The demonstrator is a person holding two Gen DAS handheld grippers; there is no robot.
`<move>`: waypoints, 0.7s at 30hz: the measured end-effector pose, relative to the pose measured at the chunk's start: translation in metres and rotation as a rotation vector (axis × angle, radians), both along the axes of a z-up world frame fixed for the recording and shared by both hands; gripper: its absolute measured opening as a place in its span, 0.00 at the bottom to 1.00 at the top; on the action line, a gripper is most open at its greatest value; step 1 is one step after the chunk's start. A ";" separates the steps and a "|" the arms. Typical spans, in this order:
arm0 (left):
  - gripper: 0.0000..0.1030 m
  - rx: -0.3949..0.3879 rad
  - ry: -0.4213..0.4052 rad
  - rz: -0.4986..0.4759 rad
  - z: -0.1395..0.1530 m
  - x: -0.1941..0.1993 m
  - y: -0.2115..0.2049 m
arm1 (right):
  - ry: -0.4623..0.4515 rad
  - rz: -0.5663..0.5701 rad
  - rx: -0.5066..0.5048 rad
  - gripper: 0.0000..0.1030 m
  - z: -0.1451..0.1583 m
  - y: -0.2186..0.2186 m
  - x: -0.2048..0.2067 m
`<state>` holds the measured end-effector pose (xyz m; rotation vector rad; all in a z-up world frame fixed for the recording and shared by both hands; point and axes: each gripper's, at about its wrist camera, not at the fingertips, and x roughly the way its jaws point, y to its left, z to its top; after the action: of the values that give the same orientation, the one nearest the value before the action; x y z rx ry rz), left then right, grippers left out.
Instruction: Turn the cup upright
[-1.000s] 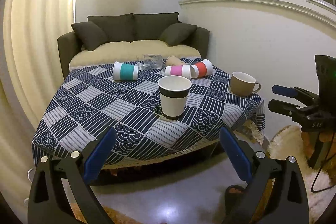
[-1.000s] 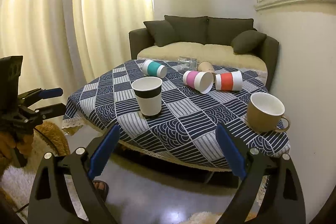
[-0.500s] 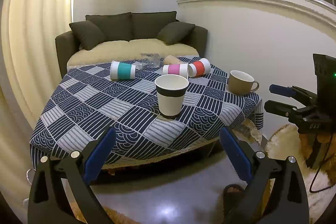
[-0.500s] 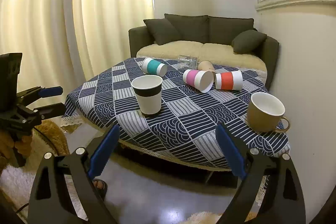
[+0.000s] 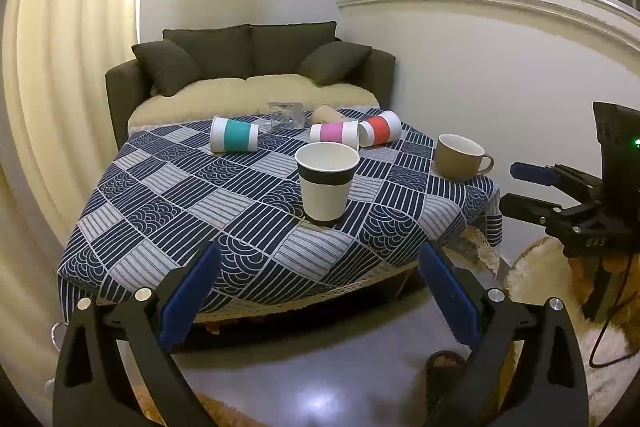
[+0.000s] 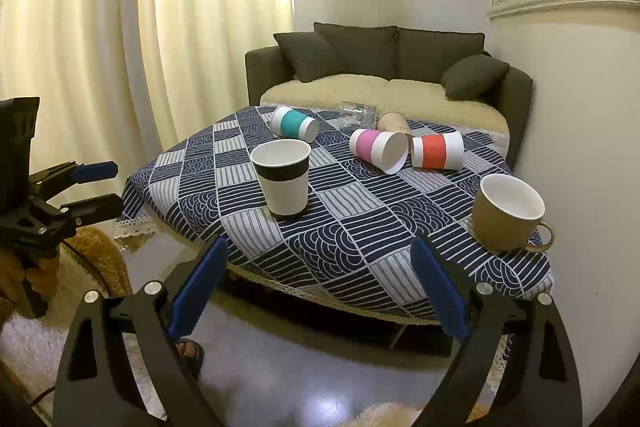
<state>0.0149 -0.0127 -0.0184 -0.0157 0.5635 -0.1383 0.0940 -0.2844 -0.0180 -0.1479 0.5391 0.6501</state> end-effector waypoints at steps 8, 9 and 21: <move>0.94 -0.002 0.003 -0.002 -0.001 0.001 0.000 | -0.001 0.002 0.000 0.89 0.000 0.001 0.000; 0.94 -0.003 0.004 -0.003 -0.001 0.002 0.000 | -0.001 0.002 0.000 0.89 0.000 0.001 0.000; 0.94 -0.007 0.002 -0.009 0.000 0.000 0.000 | -0.001 0.004 -0.001 0.89 0.001 0.002 0.000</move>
<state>0.0144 -0.0129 -0.0189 -0.0203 0.5651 -0.1491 0.0943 -0.2824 -0.0174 -0.1498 0.5382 0.6532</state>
